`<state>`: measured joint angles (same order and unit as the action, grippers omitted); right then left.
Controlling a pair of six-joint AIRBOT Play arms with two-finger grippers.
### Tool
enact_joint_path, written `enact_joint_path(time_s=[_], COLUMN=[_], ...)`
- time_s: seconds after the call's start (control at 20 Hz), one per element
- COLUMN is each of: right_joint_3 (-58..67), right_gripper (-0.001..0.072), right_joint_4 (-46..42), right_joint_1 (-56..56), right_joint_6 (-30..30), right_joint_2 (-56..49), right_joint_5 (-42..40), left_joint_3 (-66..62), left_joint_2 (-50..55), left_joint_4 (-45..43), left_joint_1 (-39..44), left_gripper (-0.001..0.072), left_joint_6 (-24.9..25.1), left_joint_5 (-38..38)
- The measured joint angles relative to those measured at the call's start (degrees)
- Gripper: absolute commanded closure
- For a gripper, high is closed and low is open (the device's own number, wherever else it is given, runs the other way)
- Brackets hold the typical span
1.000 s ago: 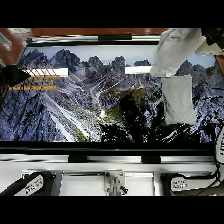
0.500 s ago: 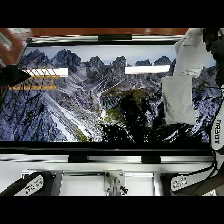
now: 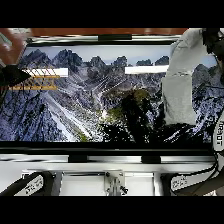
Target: Fold the shirts.
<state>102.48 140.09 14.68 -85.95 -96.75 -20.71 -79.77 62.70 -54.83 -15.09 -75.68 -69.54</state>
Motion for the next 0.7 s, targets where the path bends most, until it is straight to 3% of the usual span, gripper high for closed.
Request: enact_joint_path(time_s=[0.25,0.45,0.7], right_joint_3=[0.0,0.1,0.0], right_gripper=[0.0635,0.0635,0.0635], right_joint_4=[-6.6,-21.2,-35.2], right_joint_1=[2.1,2.7,2.9], right_joint_6=[1.7,12.8,22.0], right_joint_2=[4.1,8.2,9.4], right_joint_5=[-15.7,-29.4,-47.4], left_joint_3=[0.0,0.0,0.0], left_joint_2=[0.0,0.0,0.0], left_joint_4=[0.0,0.0,0.0], left_joint_1=[0.0,0.0,0.0], left_gripper=[0.0667,0.0666,0.0667], left_joint_6=[0.0,0.0,0.0], left_joint_5=[0.0,0.0,0.0])
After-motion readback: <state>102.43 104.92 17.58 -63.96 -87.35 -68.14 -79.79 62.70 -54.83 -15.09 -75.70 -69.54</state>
